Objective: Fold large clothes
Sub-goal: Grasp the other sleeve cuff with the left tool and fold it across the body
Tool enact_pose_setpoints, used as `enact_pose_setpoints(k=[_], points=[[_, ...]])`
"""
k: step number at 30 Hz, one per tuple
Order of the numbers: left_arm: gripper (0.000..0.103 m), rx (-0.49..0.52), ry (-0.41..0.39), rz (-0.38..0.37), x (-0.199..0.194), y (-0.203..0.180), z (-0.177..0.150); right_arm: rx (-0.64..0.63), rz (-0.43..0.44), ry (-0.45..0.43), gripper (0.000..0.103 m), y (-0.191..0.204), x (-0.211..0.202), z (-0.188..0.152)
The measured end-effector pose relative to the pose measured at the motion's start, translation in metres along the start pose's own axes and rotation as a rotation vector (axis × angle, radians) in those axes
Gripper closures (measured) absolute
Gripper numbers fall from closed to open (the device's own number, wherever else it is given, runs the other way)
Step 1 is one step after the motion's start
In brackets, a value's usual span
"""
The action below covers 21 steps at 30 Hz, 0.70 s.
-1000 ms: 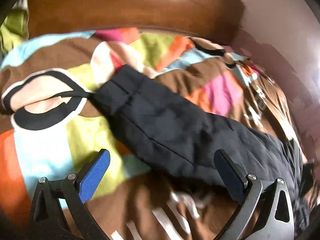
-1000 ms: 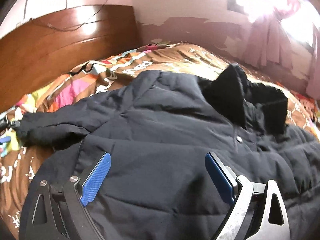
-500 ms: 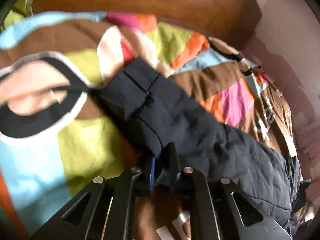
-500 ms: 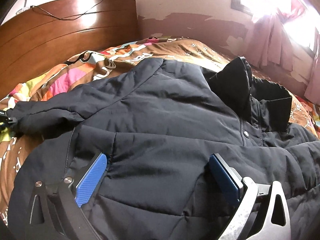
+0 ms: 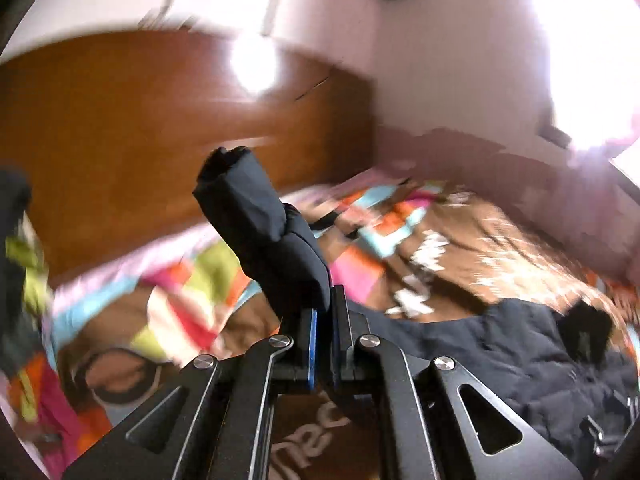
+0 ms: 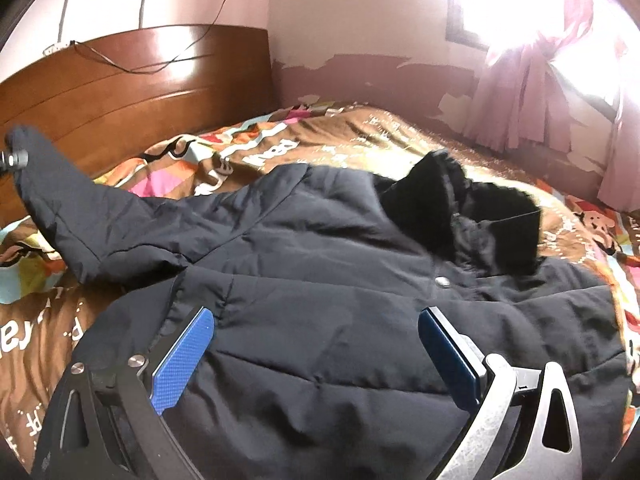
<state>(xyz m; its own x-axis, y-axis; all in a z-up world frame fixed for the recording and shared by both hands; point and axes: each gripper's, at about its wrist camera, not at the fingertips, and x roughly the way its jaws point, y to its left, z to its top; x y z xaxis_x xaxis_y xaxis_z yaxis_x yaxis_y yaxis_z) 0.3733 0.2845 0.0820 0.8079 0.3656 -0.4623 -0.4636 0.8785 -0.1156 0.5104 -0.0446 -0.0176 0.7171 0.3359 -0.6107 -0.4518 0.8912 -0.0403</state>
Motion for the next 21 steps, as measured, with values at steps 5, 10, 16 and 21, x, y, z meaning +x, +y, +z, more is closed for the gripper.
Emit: enact_pose_setpoints(k=[5, 10, 16, 21], points=[[0.100, 0.164, -0.082, -0.185, -0.052, -0.079, 0.011, 0.043, -0.039, -0.022, 0.000, -0.035, -0.032, -0.009], [0.100, 0.299, -0.068, -0.304, -0.071, -0.153, -0.007, 0.113, -0.071, -0.037, 0.000, -0.077, -0.057, -0.025], [0.101, 0.418, 0.012, -0.491, -0.066, -0.238, -0.061, 0.229, -0.046, -0.038, 0.000, -0.133, -0.064, -0.051], [0.103, 0.527, 0.040, -0.584, -0.058, -0.298, -0.121, 0.389, 0.025, -0.009, 0.000, -0.182, -0.052, -0.072]])
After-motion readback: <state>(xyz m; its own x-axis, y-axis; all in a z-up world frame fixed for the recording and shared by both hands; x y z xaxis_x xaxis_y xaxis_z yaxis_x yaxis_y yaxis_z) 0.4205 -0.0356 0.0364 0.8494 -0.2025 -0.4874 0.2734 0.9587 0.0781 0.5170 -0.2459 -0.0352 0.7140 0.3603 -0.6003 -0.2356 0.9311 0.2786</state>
